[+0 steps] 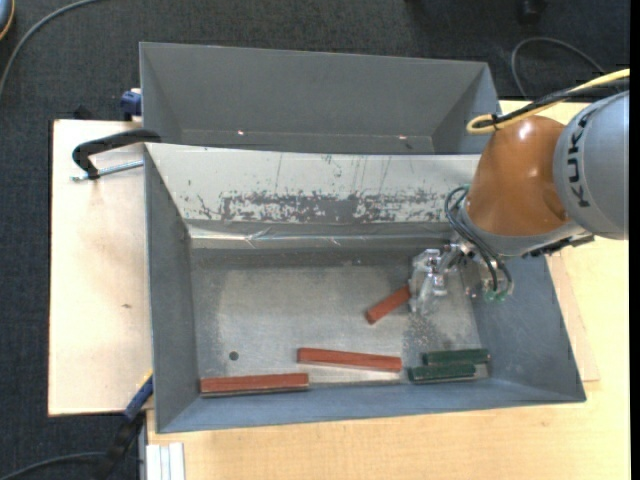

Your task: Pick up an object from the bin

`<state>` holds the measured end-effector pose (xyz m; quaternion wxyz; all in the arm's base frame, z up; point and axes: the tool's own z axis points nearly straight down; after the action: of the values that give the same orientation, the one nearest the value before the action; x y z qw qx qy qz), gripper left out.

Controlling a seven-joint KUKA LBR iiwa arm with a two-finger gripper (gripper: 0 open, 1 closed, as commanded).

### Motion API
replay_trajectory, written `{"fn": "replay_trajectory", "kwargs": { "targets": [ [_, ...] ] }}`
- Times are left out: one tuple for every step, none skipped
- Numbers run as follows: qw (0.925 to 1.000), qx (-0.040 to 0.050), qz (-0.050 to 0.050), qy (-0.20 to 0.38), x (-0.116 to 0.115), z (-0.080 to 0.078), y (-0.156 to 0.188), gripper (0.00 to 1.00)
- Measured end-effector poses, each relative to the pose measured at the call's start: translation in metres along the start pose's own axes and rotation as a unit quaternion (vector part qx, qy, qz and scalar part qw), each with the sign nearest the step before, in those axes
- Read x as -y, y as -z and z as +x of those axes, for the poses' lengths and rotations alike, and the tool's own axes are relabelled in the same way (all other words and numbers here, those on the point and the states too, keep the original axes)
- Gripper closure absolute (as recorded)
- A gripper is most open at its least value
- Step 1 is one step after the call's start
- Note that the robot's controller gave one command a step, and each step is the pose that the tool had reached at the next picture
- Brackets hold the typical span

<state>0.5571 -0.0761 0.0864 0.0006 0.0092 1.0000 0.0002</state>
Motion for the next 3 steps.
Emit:
{"fn": "replay_trajectory", "kwargs": {
  "targets": [
    [1.0,0.0,0.0,0.0,0.0,0.0,0.0,0.0],
    [0.9996,0.0035,0.0,0.026,-0.012,-0.041,-0.016,0.0],
    [0.9997,0.0024,0.0,0.026,-0.011,-0.04,-0.015,1.0]
  ]
}}
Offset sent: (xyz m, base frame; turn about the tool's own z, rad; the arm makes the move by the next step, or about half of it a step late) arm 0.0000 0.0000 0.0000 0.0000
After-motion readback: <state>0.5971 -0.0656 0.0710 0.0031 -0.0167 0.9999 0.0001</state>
